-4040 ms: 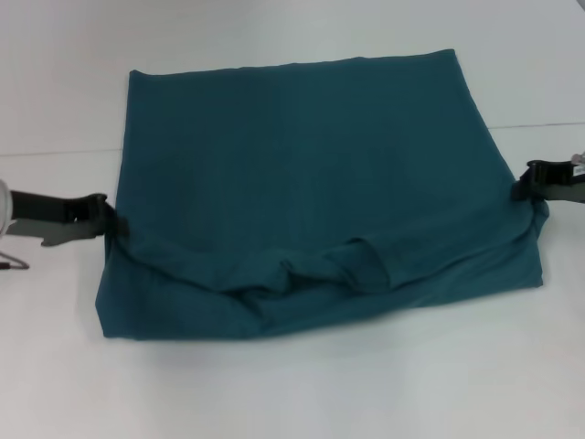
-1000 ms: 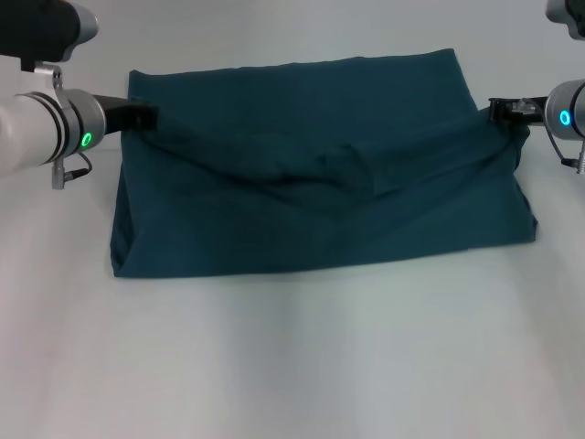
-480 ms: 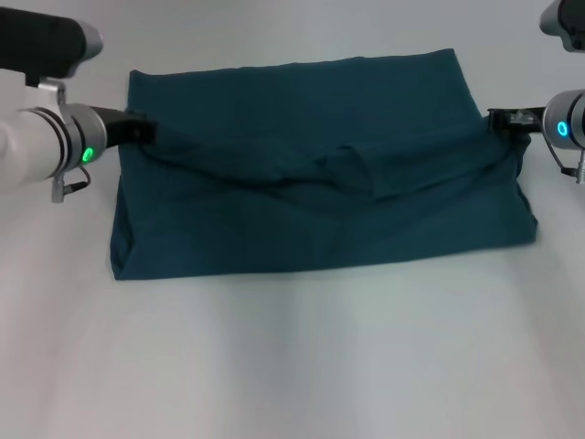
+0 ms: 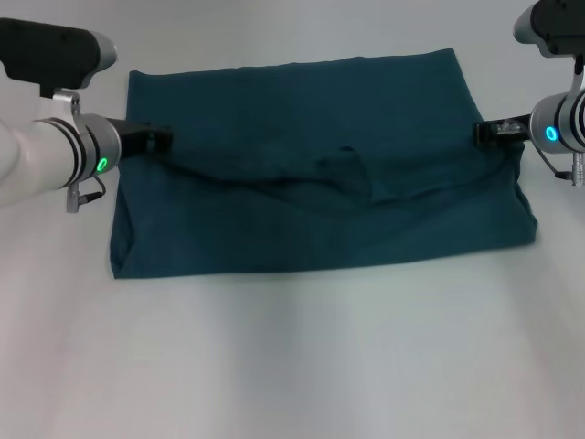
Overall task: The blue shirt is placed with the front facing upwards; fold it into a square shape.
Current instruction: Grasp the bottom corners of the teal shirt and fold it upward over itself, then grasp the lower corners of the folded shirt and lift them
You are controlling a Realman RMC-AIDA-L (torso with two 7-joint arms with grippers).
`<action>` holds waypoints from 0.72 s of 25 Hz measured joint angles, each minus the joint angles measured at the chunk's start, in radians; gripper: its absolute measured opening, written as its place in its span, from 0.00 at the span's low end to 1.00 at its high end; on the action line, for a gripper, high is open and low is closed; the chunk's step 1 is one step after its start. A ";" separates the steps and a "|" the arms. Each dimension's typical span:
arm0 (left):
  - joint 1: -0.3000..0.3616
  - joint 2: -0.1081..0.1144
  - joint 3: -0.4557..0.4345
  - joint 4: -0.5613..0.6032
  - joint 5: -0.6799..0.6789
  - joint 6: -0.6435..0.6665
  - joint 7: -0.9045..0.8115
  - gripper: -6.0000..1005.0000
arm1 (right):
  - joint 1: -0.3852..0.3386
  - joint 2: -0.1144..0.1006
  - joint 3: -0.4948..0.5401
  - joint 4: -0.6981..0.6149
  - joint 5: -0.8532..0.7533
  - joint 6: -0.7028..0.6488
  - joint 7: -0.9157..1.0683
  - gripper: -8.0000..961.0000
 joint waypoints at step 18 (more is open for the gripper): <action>0.224 -0.026 0.001 0.383 -0.040 0.362 -0.364 0.53 | -0.150 -0.003 0.060 -0.352 0.234 -0.388 -0.037 0.75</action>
